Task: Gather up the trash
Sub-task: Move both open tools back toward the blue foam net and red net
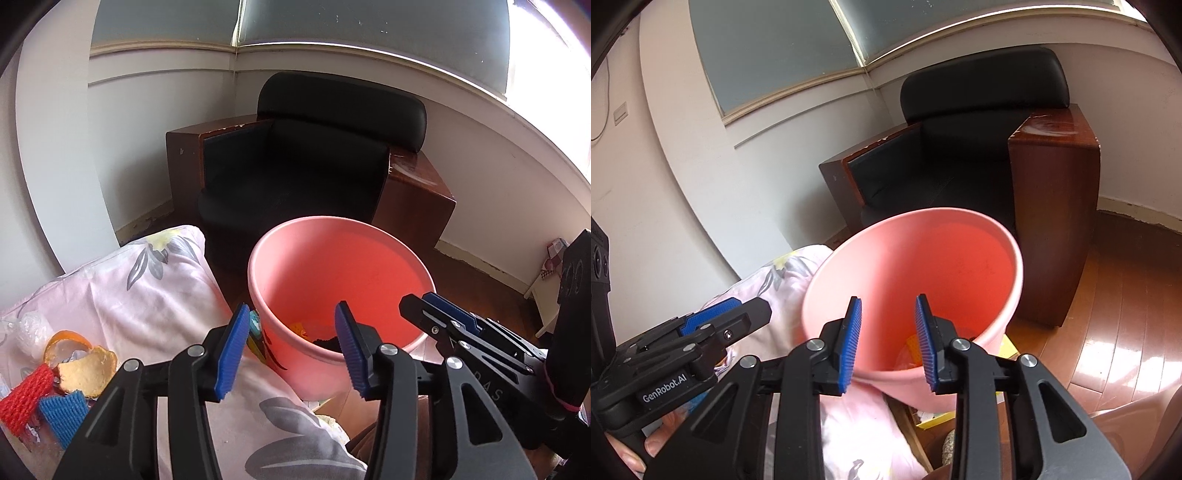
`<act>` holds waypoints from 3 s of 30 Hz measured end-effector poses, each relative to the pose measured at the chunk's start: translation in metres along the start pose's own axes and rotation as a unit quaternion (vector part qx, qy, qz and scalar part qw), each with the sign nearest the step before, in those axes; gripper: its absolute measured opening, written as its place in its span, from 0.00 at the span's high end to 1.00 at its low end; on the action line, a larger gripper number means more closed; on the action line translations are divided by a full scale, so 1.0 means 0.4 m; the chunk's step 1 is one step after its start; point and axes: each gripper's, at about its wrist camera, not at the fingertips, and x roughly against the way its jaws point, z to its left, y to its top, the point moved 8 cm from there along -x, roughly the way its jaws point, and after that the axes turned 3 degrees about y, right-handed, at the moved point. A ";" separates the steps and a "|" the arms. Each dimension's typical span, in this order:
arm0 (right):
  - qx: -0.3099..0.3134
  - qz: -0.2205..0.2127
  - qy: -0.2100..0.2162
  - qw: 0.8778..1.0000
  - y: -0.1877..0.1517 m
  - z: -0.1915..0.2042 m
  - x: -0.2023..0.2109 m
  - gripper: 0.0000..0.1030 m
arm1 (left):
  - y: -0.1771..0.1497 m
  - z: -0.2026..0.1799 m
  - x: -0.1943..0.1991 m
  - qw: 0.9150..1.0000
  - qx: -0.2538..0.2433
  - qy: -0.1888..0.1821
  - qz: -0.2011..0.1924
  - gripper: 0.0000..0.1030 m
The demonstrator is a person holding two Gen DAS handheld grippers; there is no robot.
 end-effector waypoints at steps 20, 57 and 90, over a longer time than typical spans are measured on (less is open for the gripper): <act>0.021 0.023 0.051 0.998 -0.090 0.200 0.076 0.70 | -0.110 0.186 0.210 0.998 0.047 0.051 -0.016 0.53; 0.079 0.110 0.143 0.980 -0.263 0.458 0.055 0.70 | -0.345 0.515 0.423 0.979 0.132 0.156 -0.023 0.53; 0.178 0.221 0.233 0.930 -0.392 0.719 -0.142 0.58 | -0.375 0.619 0.418 0.978 0.148 0.149 -0.022 0.53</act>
